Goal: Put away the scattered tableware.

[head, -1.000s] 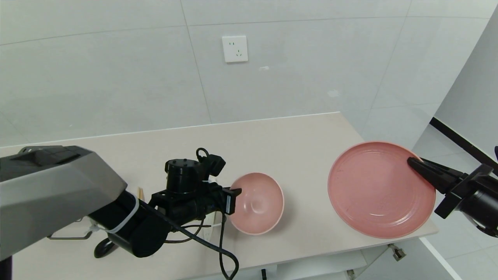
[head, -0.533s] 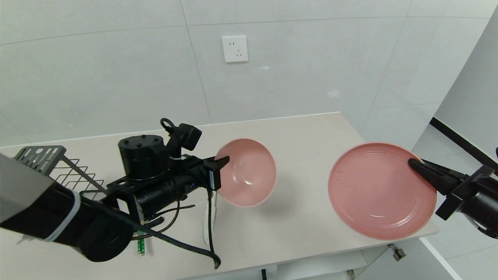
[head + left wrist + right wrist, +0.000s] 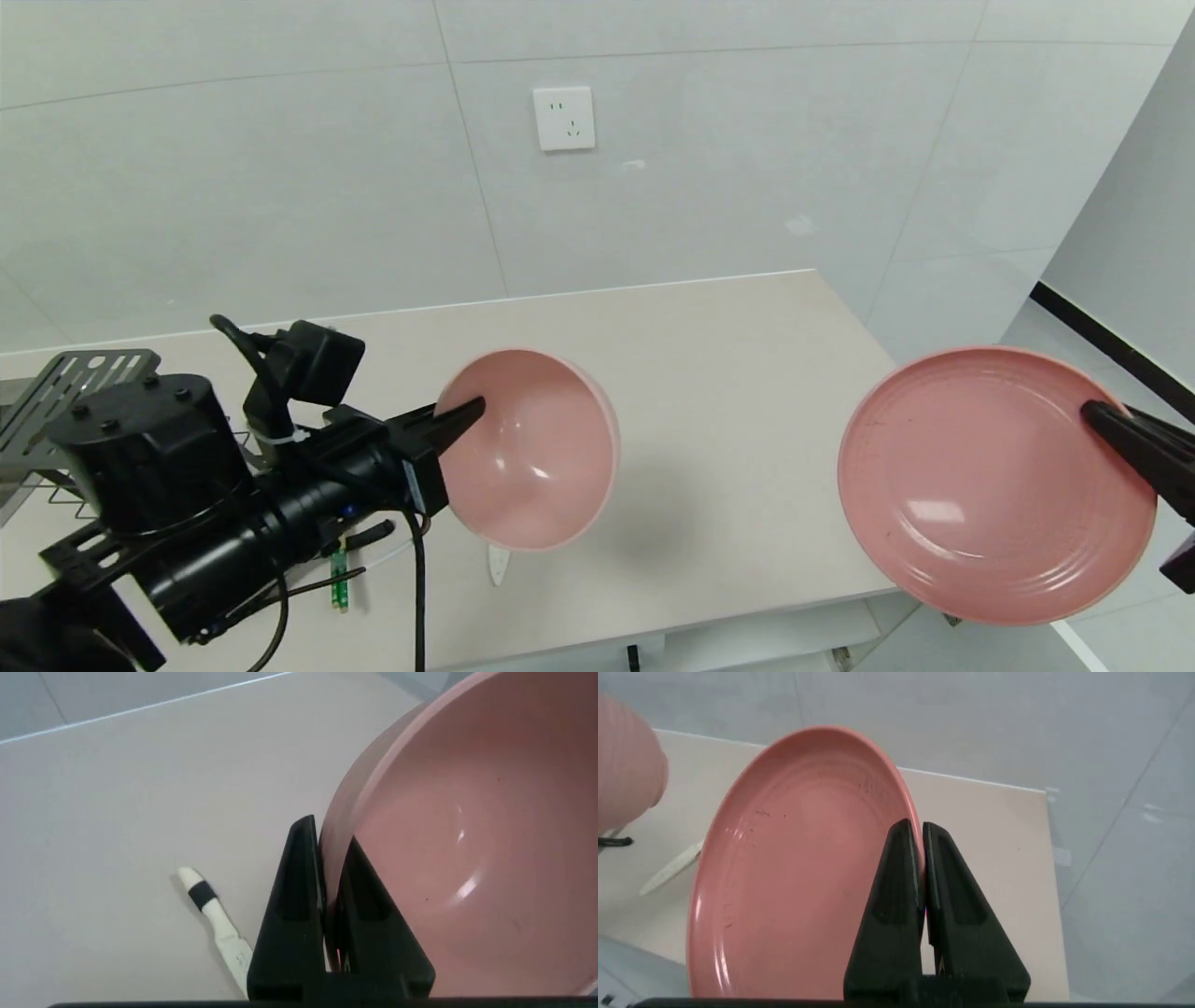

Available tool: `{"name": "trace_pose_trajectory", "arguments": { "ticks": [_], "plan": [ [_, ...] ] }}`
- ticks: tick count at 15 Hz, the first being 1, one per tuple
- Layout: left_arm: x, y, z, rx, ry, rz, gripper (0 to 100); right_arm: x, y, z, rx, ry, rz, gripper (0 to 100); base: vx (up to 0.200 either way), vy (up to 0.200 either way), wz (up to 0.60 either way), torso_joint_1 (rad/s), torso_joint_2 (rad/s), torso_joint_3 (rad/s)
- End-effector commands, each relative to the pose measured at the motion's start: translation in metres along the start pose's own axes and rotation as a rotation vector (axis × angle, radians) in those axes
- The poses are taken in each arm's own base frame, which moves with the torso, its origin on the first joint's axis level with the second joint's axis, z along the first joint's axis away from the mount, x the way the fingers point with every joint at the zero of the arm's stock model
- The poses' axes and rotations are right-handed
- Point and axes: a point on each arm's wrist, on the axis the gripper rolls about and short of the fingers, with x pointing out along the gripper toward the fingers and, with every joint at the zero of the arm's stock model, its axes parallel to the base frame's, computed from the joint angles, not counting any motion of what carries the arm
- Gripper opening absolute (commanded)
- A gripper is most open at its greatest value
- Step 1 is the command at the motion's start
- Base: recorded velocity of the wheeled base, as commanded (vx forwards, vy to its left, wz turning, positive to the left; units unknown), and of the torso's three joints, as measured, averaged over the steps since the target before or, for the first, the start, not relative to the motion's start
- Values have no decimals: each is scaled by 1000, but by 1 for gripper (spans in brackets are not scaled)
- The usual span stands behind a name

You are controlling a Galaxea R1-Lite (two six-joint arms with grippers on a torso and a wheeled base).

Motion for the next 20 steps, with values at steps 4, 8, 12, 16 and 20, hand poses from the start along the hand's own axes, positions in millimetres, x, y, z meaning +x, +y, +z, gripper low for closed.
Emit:
{"name": "trace_pose_trajectory", "arguments": {
  "ticks": [4, 8, 12, 16, 20],
  "plan": [
    [-44, 3, -30, 96, 56, 59, 0, -13, 0, 4, -9, -31, -130, 0, 0, 0, 0, 0, 0, 0],
    [-50, -3, -30, -45, -36, 2, 0, -10, 1, 0, -5, -1, -115, 0, 0, 0, 0, 0, 0, 0],
    [-44, 0, -32, -57, -86, 82, 0, -7, 2, -4, 11, 26, -103, 0, 0, 0, 0, 0, 0, 0],
    [-46, -12, -41, 17, -37, 44, 0, -5, 2, -6, 17, 40, -95, 0, 0, 0, 0, 0, 0, 0],
    [-39, -21, -39, 68, -48, -5, 0, -4, 2, -7, 21, 44, -95, 0, 0, 0, 0, 0, 0, 0]
  ]
}}
